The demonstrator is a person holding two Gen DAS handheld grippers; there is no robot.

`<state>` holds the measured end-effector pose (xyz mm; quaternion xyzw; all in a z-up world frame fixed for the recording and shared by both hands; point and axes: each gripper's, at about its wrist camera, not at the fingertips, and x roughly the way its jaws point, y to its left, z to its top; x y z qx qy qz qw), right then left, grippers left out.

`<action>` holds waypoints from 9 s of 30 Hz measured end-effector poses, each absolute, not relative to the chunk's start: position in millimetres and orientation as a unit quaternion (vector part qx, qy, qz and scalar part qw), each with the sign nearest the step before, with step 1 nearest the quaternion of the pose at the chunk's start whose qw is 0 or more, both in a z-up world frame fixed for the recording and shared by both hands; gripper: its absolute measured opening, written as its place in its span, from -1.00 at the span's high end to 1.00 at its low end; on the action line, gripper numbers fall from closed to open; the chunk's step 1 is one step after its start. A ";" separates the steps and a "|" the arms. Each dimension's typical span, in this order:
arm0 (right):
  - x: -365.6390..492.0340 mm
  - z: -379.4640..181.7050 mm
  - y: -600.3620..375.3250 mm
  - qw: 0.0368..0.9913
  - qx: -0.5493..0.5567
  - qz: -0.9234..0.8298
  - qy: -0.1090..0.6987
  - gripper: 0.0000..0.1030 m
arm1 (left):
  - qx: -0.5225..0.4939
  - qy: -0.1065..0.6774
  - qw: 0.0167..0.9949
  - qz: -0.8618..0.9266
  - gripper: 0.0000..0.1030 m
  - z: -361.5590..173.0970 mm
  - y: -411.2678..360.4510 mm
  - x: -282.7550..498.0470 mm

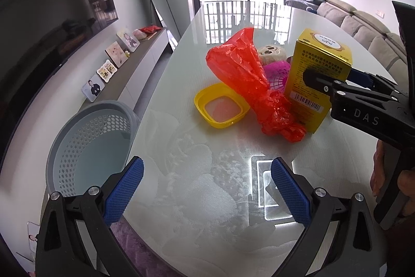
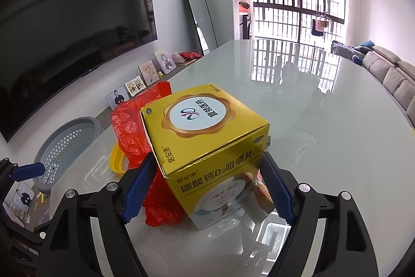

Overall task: Collect trash
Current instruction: 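Close the right tool on the yellow medicine box, then lift the yellow medicine box with the right tool and hold it, then grasp the red plastic bag with the left tool while the right tool holds the box, then carry the red bag and yellow box with both tools over the grey basket, then open both tools to drop the bag and box into the basket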

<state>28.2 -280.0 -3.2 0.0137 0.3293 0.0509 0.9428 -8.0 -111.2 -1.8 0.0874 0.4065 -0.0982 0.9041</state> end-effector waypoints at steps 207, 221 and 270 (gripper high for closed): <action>64.3 13.4 -72.9 0.926 0.018 0.160 0.341 -0.41 | -0.009 0.404 0.914 0.020 0.43 0.4 122.6 32.6; 137.5 -20.7 -1.3 0.898 -0.012 0.213 0.384 -0.41 | -0.026 0.440 0.897 0.046 0.42 -34.0 165.8 69.1; 140.8 -37.5 -2.5 0.894 -0.010 0.189 0.406 -0.43 | -0.037 0.457 0.887 0.055 -0.28 -51.7 170.7 80.5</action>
